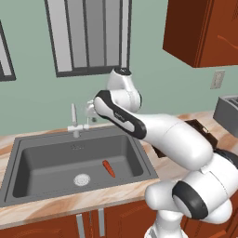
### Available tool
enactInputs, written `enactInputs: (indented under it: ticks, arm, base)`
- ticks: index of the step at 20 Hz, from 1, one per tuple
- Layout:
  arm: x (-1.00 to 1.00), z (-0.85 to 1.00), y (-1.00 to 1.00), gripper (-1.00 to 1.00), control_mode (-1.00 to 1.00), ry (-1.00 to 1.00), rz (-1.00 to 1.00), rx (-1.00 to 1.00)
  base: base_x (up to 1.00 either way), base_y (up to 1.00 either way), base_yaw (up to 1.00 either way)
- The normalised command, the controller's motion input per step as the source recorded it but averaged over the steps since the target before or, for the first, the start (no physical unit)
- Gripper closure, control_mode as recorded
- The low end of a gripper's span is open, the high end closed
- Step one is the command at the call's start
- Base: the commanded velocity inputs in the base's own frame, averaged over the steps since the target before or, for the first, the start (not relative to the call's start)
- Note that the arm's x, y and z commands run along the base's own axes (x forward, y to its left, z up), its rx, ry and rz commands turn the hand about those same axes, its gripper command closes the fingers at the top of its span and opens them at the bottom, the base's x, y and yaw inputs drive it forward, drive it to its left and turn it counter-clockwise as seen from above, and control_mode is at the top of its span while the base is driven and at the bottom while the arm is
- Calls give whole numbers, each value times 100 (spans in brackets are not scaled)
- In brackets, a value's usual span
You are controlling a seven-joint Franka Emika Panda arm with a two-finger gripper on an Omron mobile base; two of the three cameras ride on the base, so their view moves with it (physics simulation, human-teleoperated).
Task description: Pick up all produce items and place them in the sink. Turn on the sink faucet to wash them. Then turn the sink off and put them in the tray.
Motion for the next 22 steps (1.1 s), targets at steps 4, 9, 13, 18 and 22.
enactInputs:
  ticks: [4,9,13,18,22]
  arm:
    - [-12,0,-20,-100,-100,8,-2,-5]
    - [-1,-2,-9,-100,-100,10,-3,-6]
    - [-1,-9,-9,-100,-100,10,-2,-5]
    - [-4,-19,-9,-100,-100,7,-2,-4]
    - [-7,-30,-12,-100,-100,0,-2,0]
  base:
    - [0,0,0]
    - [0,0,0]
    - [0,0,0]
    - [0,0,0]
    - [0,0,0]
